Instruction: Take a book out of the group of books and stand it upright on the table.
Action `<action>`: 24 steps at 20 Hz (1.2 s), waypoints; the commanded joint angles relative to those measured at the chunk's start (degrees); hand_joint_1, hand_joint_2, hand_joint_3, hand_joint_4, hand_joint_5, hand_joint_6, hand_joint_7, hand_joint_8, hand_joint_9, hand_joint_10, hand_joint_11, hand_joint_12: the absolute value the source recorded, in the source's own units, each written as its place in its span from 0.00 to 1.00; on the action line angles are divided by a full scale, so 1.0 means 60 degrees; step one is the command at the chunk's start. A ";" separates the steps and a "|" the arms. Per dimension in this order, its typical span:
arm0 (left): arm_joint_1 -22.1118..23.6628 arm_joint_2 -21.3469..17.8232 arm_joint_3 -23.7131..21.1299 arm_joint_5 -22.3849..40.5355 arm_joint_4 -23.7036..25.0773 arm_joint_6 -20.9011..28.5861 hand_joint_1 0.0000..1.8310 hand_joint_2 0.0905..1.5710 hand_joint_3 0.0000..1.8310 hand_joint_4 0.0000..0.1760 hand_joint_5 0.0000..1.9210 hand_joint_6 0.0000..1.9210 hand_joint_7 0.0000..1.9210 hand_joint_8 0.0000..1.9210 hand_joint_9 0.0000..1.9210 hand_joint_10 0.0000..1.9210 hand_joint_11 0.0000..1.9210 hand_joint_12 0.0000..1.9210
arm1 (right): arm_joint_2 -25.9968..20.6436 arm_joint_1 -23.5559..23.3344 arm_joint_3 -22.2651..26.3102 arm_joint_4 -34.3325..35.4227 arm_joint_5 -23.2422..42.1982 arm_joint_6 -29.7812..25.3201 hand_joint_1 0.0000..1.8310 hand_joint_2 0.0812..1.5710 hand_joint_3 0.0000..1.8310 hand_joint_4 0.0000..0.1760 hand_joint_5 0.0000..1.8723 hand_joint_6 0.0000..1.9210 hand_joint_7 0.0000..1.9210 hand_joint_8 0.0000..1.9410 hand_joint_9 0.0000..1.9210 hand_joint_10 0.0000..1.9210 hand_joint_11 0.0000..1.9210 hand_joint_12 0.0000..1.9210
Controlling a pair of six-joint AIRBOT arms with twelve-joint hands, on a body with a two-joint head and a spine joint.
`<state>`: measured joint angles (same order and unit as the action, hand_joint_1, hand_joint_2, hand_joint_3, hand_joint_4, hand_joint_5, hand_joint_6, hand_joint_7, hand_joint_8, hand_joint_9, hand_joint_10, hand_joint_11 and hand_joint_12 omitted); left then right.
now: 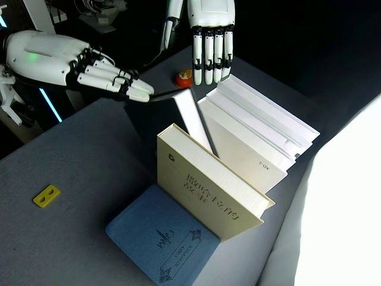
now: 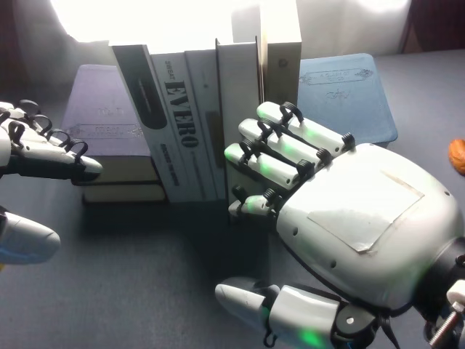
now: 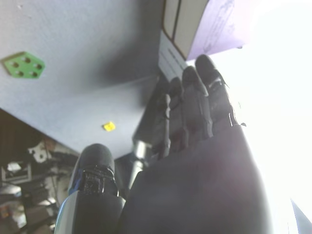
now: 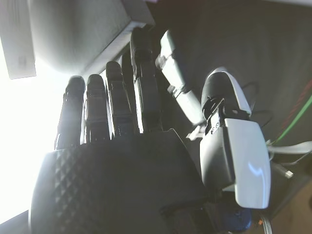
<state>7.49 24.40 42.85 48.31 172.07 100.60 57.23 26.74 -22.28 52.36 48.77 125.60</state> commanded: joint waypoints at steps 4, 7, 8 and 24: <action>0.0066 -0.0004 0.0004 -0.0764 0.0084 0.0011 0.00 0.84 0.00 0.11 0.06 0.00 0.11 0.00 0.10 0.00 0.00 0.28 | -0.0097 0.0296 -0.0029 -0.0357 0.0330 0.0155 0.00 0.76 0.00 0.00 0.37 0.00 0.08 0.00 0.00 0.00 0.00 0.01; 0.0066 -0.0004 -0.0006 -0.0764 0.0084 0.0011 0.00 0.84 0.00 0.12 0.06 0.00 0.11 0.00 0.09 0.00 0.00 0.33 | -0.0098 0.0638 -0.0164 -0.0357 0.0277 0.0178 0.00 0.76 0.00 0.00 0.37 0.00 0.09 0.00 0.01 0.00 0.00 0.00; 0.0066 -0.0004 -0.0006 -0.0764 0.0084 0.0011 0.00 0.84 0.00 0.14 0.06 0.00 0.11 0.00 0.09 0.00 0.00 0.33 | -0.0094 0.0723 -0.0223 -0.0357 0.0231 0.0167 0.00 0.76 0.00 0.00 0.39 0.01 0.10 0.01 0.02 0.01 0.00 0.00; 0.0027 -0.0004 -0.0025 -0.0764 0.0084 0.0011 0.01 0.85 0.00 0.09 0.07 0.00 0.11 0.00 0.11 0.00 0.00 0.36 | 0.0506 0.1444 -0.0986 -0.0361 -0.0331 0.0046 0.00 0.76 0.00 0.00 0.41 0.01 0.09 0.01 0.02 0.01 0.01 0.01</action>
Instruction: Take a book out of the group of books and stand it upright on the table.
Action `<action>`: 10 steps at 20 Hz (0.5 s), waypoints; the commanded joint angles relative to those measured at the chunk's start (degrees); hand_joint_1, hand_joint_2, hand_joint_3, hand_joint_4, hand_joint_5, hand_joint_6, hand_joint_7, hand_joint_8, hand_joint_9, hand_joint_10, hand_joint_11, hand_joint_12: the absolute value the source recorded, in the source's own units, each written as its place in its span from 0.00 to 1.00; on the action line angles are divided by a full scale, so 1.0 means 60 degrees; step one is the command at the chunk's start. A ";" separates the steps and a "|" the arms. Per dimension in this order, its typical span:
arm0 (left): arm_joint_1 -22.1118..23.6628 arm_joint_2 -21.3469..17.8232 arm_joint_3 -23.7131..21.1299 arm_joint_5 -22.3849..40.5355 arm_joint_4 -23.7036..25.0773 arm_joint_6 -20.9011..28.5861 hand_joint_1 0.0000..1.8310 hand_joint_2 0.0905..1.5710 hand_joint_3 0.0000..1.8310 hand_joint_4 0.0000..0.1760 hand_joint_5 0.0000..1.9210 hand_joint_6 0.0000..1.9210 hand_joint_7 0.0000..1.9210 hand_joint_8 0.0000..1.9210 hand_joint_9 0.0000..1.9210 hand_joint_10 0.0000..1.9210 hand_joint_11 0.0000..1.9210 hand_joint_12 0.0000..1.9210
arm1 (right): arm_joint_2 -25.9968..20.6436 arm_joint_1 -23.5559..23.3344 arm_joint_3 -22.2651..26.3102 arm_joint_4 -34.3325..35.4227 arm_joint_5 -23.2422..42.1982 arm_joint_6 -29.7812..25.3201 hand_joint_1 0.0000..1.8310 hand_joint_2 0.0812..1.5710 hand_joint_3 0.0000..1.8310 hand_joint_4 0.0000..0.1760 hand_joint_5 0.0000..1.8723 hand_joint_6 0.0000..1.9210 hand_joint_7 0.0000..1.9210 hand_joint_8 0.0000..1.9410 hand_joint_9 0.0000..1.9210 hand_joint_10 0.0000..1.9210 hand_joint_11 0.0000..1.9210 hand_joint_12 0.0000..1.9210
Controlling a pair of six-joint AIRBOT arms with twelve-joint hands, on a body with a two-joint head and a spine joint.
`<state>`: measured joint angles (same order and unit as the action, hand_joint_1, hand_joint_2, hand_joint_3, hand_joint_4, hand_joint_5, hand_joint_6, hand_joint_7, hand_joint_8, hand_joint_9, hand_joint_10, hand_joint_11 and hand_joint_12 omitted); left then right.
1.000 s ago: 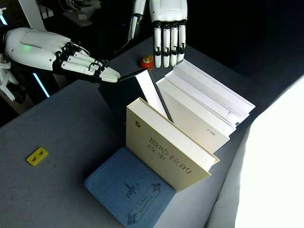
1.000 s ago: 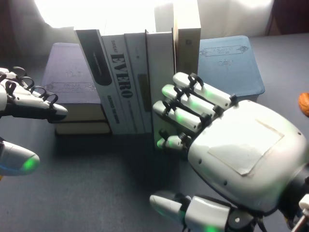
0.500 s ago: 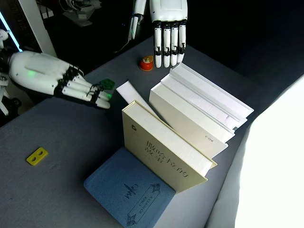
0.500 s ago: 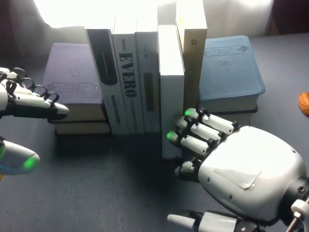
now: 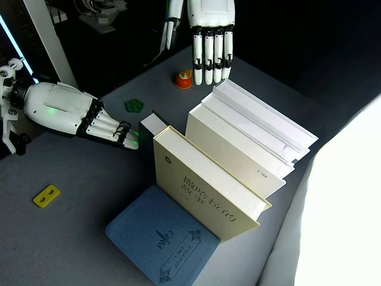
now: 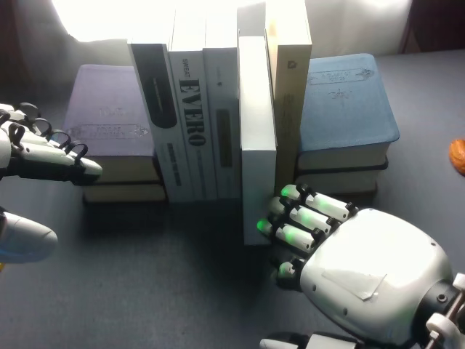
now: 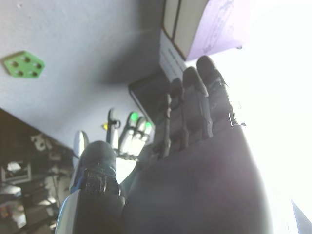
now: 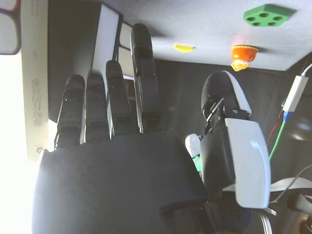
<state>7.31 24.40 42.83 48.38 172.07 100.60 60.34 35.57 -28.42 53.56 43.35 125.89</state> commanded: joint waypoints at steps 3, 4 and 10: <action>0.0056 -0.0004 -0.0021 -0.0775 0.0084 0.0011 0.00 0.86 0.00 0.00 0.07 0.00 0.10 0.00 0.09 0.00 0.00 0.32 | -0.0177 -0.0051 0.0362 -0.0562 0.0573 0.0068 0.00 0.75 0.00 0.00 0.39 0.00 0.12 0.00 0.03 0.00 0.00 0.16; 0.0056 -0.0004 -0.0022 -0.0775 0.0084 0.0011 0.00 0.86 0.00 0.00 0.07 0.00 0.11 0.00 0.09 0.00 0.00 0.33 | -0.0279 -0.0132 0.0520 -0.0562 0.0608 0.0070 0.00 0.75 0.00 0.00 0.38 0.00 0.11 0.00 0.04 0.00 0.00 0.17; 0.0048 -0.0004 -0.0022 -0.0775 0.0084 0.0011 0.00 0.85 0.00 0.00 0.07 0.00 0.11 0.00 0.12 0.00 0.00 0.39 | -0.0883 -0.0761 0.1260 -0.1243 0.1463 -0.0101 0.00 0.75 0.00 0.00 0.35 0.00 0.08 0.00 0.03 0.00 0.00 0.13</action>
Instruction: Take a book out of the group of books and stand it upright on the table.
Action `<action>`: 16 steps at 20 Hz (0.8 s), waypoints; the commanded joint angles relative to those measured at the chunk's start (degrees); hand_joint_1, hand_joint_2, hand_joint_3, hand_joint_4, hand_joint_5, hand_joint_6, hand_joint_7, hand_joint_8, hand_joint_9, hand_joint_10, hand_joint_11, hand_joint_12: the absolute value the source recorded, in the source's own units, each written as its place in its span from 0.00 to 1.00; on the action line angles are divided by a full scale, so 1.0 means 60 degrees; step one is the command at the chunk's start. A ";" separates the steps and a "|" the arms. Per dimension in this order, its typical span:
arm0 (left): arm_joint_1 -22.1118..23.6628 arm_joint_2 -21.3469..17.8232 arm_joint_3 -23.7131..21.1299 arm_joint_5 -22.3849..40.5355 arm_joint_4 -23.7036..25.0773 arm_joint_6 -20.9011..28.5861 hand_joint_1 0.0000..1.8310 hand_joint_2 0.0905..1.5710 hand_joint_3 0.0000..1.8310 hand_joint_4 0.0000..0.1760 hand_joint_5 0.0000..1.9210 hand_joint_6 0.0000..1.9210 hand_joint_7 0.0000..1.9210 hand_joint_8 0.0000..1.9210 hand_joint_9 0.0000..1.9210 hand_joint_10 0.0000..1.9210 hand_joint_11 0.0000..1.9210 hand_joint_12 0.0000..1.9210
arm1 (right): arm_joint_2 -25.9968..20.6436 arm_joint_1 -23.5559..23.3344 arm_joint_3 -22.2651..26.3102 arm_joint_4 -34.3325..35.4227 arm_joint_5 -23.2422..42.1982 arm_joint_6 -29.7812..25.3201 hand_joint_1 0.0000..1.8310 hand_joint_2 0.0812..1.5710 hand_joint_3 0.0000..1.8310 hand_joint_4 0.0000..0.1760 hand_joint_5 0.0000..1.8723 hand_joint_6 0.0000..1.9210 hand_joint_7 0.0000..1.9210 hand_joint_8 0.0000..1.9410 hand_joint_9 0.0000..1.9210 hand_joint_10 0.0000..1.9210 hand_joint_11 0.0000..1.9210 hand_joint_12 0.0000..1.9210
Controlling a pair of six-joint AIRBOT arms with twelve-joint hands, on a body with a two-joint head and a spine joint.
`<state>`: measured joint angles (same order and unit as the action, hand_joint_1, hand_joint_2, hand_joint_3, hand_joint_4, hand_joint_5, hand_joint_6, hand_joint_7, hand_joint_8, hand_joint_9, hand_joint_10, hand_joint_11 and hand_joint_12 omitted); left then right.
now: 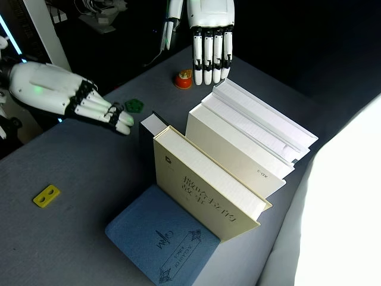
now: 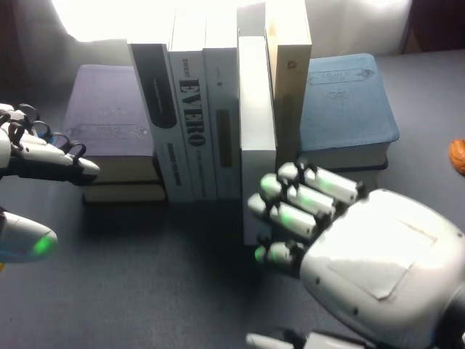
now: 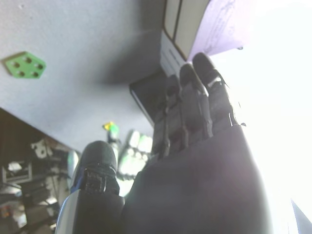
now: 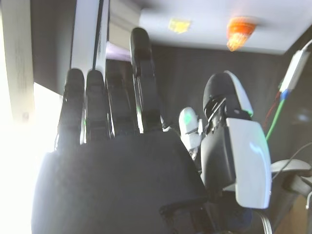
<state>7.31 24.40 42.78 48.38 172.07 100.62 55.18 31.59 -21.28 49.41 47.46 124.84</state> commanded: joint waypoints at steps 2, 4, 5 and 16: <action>0.0048 -0.0004 -0.0020 -0.0775 0.0084 0.0007 0.00 0.85 0.00 0.00 0.07 0.00 0.12 0.00 0.13 0.00 0.00 0.40 | 0.0040 -0.0417 -0.0153 -0.1419 0.1092 -0.0417 0.00 0.75 0.00 0.00 0.36 0.00 0.09 0.00 0.04 0.00 0.00 0.11; 0.0048 -0.0004 -0.0020 -0.0775 0.0084 0.0007 0.00 0.85 0.00 0.00 0.07 0.00 0.12 0.00 0.12 0.00 0.00 0.39 | 0.0232 -0.0737 -0.0441 -0.1434 0.1154 -0.0438 0.00 0.76 0.00 0.00 0.37 0.01 0.09 0.00 0.04 0.00 0.00 0.06; 0.0048 -0.0004 -0.0021 -0.0775 0.0084 0.0007 0.00 0.85 0.00 0.00 0.06 0.00 0.10 0.00 0.11 0.00 0.00 0.38 | 0.0349 -0.0855 -0.0615 -0.1447 0.1198 -0.0437 0.00 0.76 0.00 0.00 0.37 0.01 0.09 0.00 0.04 0.00 0.00 0.06; 0.0046 -0.0004 -0.0012 -0.0775 0.0084 0.0007 0.00 0.86 0.00 0.00 0.06 0.00 0.10 0.00 0.09 0.00 0.00 0.37 | 0.0676 -0.0102 -0.1044 -0.1471 0.1157 -0.0211 0.00 0.77 0.00 0.00 0.36 0.00 0.10 0.00 0.04 0.00 0.00 0.07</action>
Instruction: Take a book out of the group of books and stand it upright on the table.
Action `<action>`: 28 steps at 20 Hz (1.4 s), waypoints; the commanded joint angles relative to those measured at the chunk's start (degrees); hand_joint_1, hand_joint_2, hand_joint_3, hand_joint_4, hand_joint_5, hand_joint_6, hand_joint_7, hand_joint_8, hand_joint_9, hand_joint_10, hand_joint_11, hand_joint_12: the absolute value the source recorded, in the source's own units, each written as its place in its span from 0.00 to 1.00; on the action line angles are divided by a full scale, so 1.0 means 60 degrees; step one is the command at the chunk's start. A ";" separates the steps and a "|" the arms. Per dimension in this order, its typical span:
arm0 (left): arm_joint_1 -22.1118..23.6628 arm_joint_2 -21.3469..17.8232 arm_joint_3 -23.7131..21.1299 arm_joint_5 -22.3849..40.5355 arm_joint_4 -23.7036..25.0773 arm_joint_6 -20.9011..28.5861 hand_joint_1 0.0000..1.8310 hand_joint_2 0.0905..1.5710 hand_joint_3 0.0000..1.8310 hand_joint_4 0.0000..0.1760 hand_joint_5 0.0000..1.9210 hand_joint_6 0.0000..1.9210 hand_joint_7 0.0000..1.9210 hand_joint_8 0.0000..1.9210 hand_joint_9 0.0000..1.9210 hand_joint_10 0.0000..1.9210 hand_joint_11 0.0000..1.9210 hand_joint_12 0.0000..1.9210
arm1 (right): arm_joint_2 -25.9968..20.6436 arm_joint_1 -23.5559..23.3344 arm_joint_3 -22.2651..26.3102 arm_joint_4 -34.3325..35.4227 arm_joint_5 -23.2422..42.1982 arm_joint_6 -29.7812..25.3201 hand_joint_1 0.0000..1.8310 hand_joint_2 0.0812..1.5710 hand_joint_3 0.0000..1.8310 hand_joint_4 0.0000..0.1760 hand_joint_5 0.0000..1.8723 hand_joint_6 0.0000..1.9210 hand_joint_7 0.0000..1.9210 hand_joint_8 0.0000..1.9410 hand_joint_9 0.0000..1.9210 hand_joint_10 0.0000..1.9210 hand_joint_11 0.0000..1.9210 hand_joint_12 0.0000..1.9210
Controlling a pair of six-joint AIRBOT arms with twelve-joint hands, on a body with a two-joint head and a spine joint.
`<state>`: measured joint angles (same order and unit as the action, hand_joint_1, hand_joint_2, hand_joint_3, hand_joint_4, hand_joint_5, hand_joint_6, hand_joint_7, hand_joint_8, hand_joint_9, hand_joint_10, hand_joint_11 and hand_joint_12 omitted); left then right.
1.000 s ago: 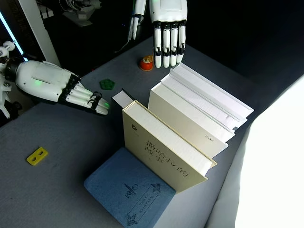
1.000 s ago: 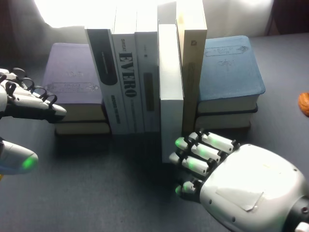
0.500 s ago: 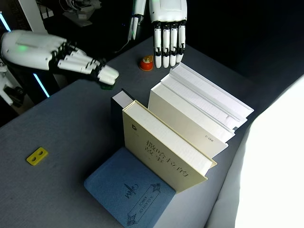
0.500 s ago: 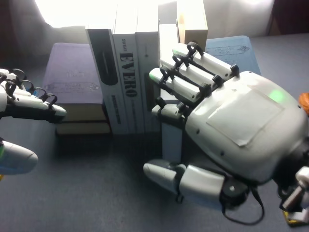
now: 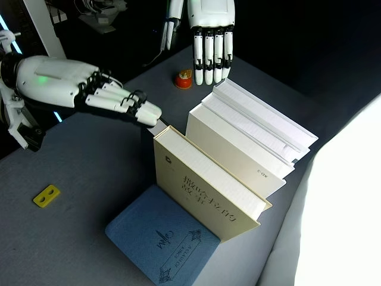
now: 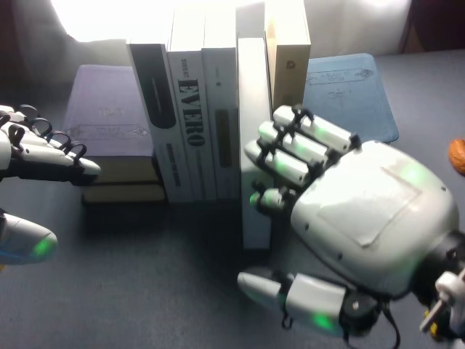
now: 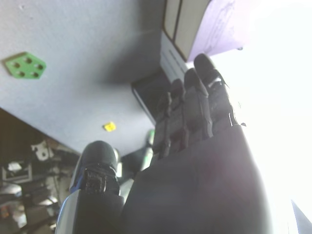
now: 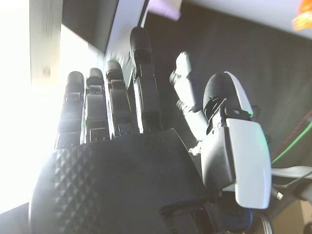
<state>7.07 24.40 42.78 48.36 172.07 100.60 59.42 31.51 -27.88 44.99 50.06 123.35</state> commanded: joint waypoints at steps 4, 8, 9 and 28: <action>0.0086 -0.0004 -0.0002 -0.0772 0.0084 0.0011 0.00 0.85 0.00 0.00 0.06 0.00 0.11 0.00 0.10 0.00 0.00 0.37 | -0.0111 0.0112 0.0337 -0.0582 0.0633 0.0248 0.00 0.77 0.00 0.00 0.36 0.00 0.10 0.00 0.05 0.00 0.00 0.07; 0.0086 -0.0004 0.0005 -0.0772 0.0084 0.0011 0.00 0.85 0.00 0.05 0.06 0.00 0.11 0.00 0.10 0.00 0.00 0.39 | -0.0178 -0.0314 0.0371 -0.0582 0.0813 0.0240 0.00 0.77 0.00 0.00 0.36 0.00 0.11 0.00 0.05 0.00 0.00 0.10; 0.0086 -0.0004 0.0005 -0.0772 0.0084 0.0011 0.00 0.85 0.00 0.05 0.06 0.00 0.11 0.00 0.10 0.00 0.00 0.38 | -0.0249 -0.0417 0.0400 -0.0581 0.0864 0.0228 0.00 0.77 0.00 0.00 0.36 0.00 0.11 0.00 0.05 0.00 0.00 0.09; 0.0225 0.0033 0.0087 -0.0773 0.0084 0.0009 0.07 0.83 0.00 0.00 0.38 0.07 0.33 0.36 0.26 0.51 0.11 0.80 | -0.3386 -0.2015 0.0733 -0.0590 -0.1006 -0.3444 0.00 0.77 0.00 0.00 0.35 0.27 0.39 0.19 0.25 0.50 0.02 0.86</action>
<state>7.62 24.51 43.51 48.34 172.07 100.60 39.35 20.12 -23.57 44.45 40.45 103.31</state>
